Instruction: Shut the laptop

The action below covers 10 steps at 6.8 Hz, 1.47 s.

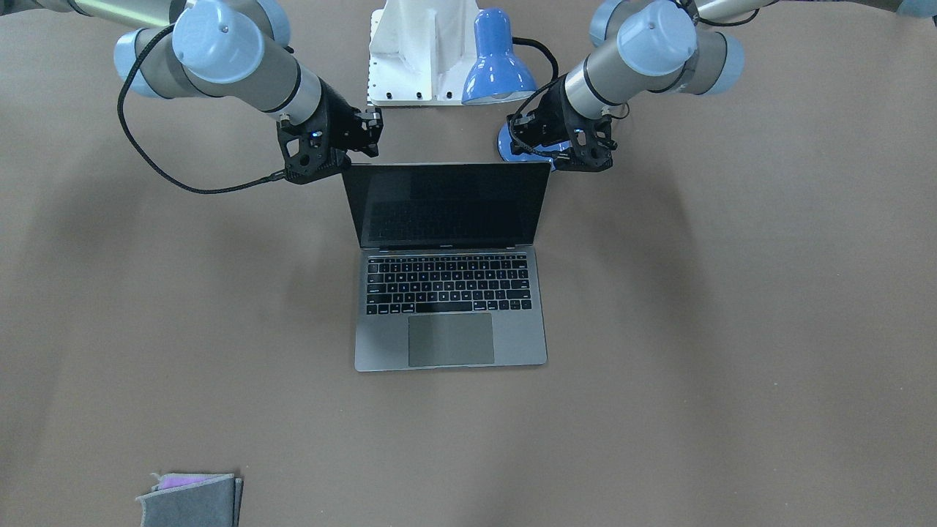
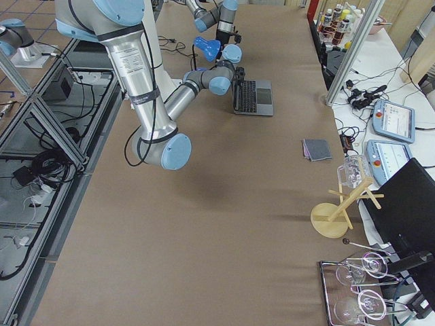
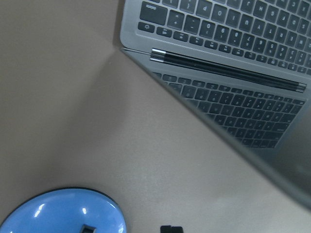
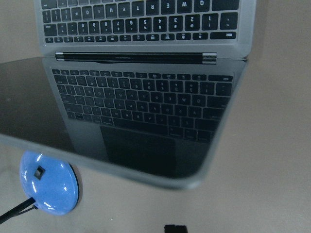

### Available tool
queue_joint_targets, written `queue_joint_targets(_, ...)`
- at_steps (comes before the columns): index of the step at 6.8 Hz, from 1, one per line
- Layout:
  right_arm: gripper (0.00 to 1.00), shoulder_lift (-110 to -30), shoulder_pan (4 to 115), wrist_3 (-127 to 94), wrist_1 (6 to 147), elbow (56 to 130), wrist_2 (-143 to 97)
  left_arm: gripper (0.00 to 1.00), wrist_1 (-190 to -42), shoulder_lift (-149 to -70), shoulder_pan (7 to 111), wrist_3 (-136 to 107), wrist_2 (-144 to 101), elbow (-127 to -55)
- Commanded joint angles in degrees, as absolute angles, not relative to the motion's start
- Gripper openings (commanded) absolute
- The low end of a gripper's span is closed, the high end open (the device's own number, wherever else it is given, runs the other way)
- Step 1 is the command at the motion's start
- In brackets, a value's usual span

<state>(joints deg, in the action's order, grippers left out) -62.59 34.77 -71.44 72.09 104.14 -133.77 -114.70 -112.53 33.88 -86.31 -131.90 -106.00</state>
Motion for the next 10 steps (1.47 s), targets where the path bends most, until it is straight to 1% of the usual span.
queue_joint_targets(1,0.00,-60.65,34.72,-71.37,72.16,102.14,-131.14,0.00,-114.70,-114.86,33.84,-86.22,-131.84,-104.08)
queue_joint_targets(2,0.00,-60.47,35.15,-71.37,72.16,101.69,-131.05,0.00,-114.70,-116.61,33.84,-86.22,-131.75,-102.32)
queue_joint_targets(4,0.00,-60.03,36.38,-71.37,72.16,101.34,-130.78,0.00,-114.70,-117.60,33.92,-86.05,-131.75,-100.99)
queue_joint_targets(6,0.00,-56.36,36.56,-71.37,72.16,97.49,-130.17,0.00,-114.18,-119.35,35.58,-85.87,-129.04,-99.15)
queue_joint_targets(8,0.00,-55.11,37.35,-71.37,72.16,96.16,-129.20,0.00,-114.43,-119.88,39.01,-85.69,-129.37,-97.92)
queue_joint_targets(10,0.00,-53.97,40.94,-70.84,72.16,94.23,-129.11,0.00,-114.52,-122.77,39.64,-85.69,-129.20,-94.67)
